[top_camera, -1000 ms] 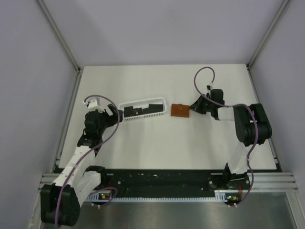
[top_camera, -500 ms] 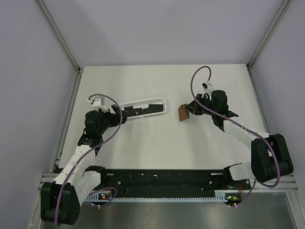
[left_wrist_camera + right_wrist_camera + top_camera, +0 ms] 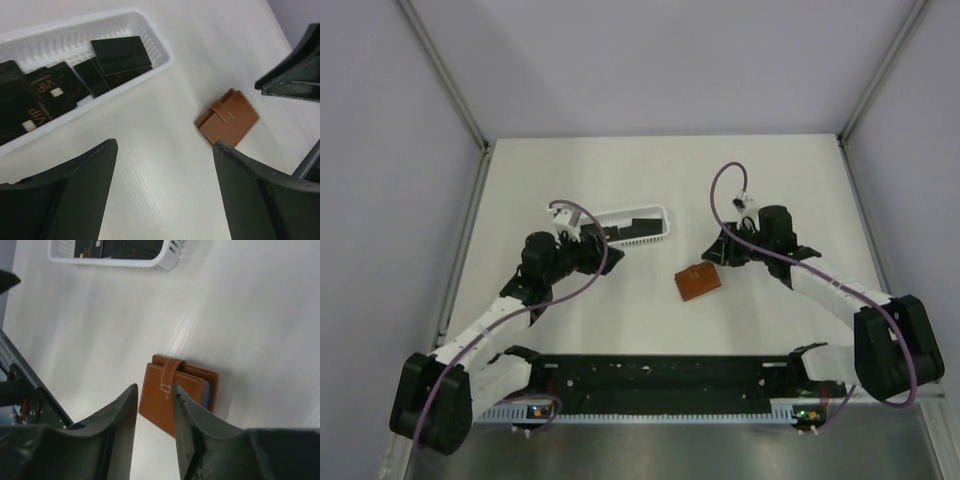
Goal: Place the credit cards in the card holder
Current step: Open the card holder at the center of the board.
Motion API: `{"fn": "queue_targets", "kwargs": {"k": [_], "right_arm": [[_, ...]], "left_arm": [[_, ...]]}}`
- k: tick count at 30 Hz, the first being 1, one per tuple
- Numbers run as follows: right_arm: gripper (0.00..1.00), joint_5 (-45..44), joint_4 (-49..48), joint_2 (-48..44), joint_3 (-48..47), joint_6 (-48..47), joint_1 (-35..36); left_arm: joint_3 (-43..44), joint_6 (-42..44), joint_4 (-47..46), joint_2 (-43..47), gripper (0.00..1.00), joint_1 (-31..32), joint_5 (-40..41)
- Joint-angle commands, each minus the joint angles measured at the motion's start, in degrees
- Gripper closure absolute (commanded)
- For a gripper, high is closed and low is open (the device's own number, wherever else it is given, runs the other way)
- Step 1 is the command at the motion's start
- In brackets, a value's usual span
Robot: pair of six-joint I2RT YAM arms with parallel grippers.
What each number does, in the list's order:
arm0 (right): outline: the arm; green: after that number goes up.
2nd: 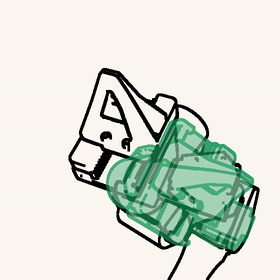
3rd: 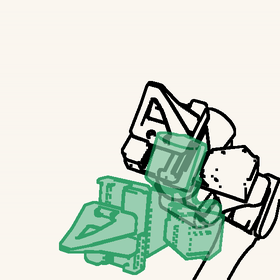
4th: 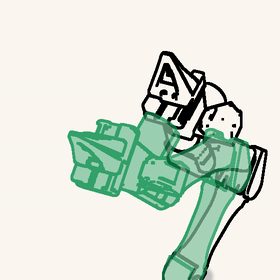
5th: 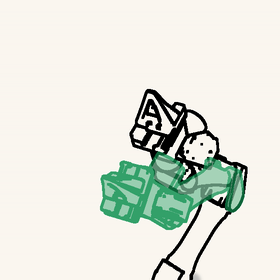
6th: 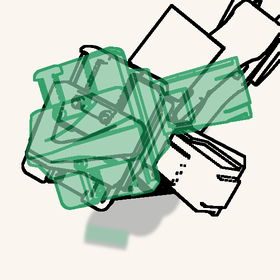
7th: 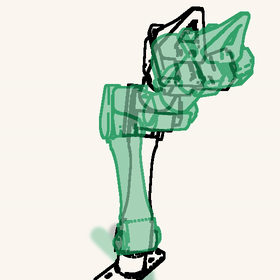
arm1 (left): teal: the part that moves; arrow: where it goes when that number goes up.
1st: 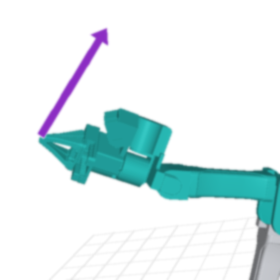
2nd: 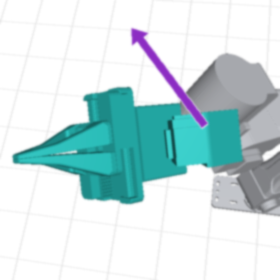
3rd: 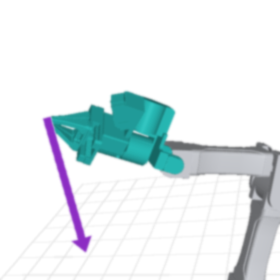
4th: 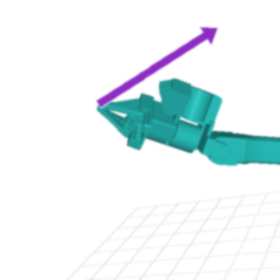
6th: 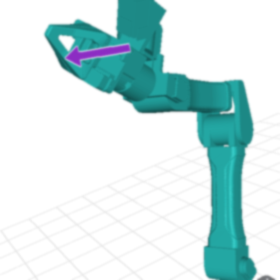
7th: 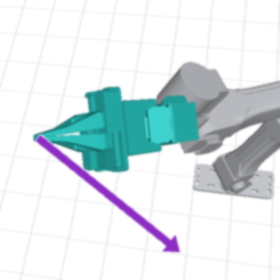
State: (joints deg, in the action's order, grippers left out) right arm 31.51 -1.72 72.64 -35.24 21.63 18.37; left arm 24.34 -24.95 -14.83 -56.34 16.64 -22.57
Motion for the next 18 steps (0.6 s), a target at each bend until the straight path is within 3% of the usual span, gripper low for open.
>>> {"fn": "queue_targets", "kwargs": {"k": [1,3,9,13,16,18], "right_arm": [[0.59,-9.1,1.6,-0.5,-4.5,1.7,0.3],[0.55,-13.5,4.4,-2.1,-4.0,3.5,0.3],[0.55,-16.6,8.9,-7.2,1.4,10.2,0.5],[0.69,-18.2,9.2,-13.9,8.3,21.5,1.6],[0.72,-20.9,9.8,-20.1,13.3,28.7,2.9],[0.76,-21.8,10.5,-24.1,15.7,32.2,3.9]], "left_arm": [[1.5,0.9,-5.4,-2.4,0.17,7.3,2.9],[0.7,-0.5,-7.7,-4.0,0.19,10.0,3.6],[2.9,-2.3,-13.7,-13.6,0.23,14.7,3.8],[8.8,-1.5,-15.6,-22.2,0.27,17.3,3.1],[12.9,-1.2,-17.2,-27.9,0.31,18.1,1.7],[15.8,-1.2,-18.4,-31.8,0.44,18.2,0.2]]}}
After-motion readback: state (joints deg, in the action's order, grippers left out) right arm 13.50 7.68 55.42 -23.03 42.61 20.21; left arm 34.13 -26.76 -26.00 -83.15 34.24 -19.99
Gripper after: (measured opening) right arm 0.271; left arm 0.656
